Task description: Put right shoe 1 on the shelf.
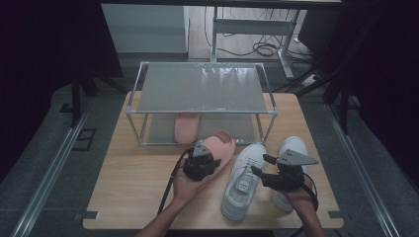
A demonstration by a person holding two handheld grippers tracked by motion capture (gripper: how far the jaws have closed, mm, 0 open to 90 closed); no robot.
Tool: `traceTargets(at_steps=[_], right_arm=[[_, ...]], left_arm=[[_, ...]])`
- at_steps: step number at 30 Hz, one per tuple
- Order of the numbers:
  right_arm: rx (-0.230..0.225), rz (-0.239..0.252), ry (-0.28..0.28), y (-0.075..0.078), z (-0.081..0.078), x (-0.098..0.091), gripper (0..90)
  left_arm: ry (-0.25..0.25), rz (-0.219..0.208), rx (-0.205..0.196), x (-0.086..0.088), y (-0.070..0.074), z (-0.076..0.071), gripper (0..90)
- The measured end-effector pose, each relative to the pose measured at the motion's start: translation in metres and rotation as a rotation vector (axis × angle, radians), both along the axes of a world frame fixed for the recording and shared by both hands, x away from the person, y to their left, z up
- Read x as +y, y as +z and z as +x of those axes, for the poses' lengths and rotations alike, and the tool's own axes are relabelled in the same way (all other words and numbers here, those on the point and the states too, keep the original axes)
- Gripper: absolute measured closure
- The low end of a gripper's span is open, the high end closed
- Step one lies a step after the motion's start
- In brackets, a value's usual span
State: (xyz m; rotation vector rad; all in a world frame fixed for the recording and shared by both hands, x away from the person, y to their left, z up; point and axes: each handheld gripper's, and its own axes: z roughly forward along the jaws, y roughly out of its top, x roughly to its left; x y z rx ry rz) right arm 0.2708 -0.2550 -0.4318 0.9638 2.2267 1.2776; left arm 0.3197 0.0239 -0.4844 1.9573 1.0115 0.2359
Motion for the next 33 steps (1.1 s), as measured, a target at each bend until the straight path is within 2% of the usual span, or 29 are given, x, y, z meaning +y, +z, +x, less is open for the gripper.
traceTargets(at_steps=[7,14,17,23,30,33], right_arm=[[0.002,0.002,0.004,-0.001,0.001,0.000,38.2],[-0.001,0.008,0.003,0.001,0.000,-0.001,38.1],[0.003,0.009,0.003,0.001,0.000,-0.002,38.1],[0.004,0.013,0.004,0.001,0.000,-0.002,38.0],[0.000,0.022,0.001,0.002,-0.001,-0.004,38.0],[0.001,0.023,-0.001,0.002,0.000,-0.004,38.0]], left_arm=[[0.075,0.008,-0.006,-0.012,0.002,0.026,82.0],[0.140,-0.004,0.005,-0.030,-0.004,0.052,82.1],[0.176,-0.019,-0.006,-0.035,-0.006,0.062,82.2],[0.232,-0.002,-0.040,-0.047,-0.009,0.074,82.4],[0.293,-0.002,-0.029,-0.048,-0.021,0.088,82.4],[0.317,-0.003,-0.044,-0.047,-0.022,0.092,82.4]])
